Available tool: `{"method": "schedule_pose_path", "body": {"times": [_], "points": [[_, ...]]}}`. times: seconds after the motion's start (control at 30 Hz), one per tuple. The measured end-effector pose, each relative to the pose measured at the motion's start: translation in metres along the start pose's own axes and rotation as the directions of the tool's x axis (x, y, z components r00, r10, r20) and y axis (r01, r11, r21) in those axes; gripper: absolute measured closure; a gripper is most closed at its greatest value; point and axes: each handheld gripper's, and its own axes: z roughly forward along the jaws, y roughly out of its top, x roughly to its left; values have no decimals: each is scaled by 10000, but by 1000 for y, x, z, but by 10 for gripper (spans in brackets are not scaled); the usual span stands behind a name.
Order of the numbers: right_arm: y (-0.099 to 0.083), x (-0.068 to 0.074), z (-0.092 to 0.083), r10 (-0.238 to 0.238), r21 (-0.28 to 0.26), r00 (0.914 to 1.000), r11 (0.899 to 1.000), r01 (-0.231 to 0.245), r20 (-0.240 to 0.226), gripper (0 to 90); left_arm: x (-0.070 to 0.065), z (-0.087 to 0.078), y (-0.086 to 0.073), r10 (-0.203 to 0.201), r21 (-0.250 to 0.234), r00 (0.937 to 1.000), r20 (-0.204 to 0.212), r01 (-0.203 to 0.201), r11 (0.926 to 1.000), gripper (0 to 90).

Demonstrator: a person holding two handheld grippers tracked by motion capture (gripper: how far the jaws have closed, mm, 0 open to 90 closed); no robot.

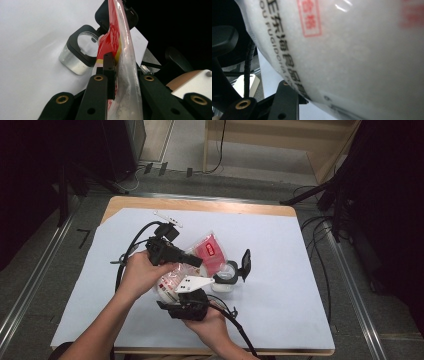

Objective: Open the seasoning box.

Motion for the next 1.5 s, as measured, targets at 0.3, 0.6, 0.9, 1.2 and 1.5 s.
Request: {"method": "schedule_pose_path", "body": {"times": [0.3,0.6,0.9,1.2,1.5], "points": [[0,3,2,-58,179,9991,9998,50,420,563,3,8,4,-311,216,9995,82,309,9993,807],[-1,-2,2,296,265,9993,9992,-302,233,601,4,14,6,-369,338,9993,101,365,9988,766],[-2,-4,-4,794,-127,9967,9967,-796,-181,603,-2,9,7,-432,464,9989,195,423,9980,697],[2,-4,-7,593,-314,9982,9977,-593,-9,608,-7,1,7,-256,403,9995,-178,263,9988,782],[2,-1,-3,-490,239,9964,9986,474,685,579,-9,5,8,-463,329,9971,-609,483,9983,822]]}}
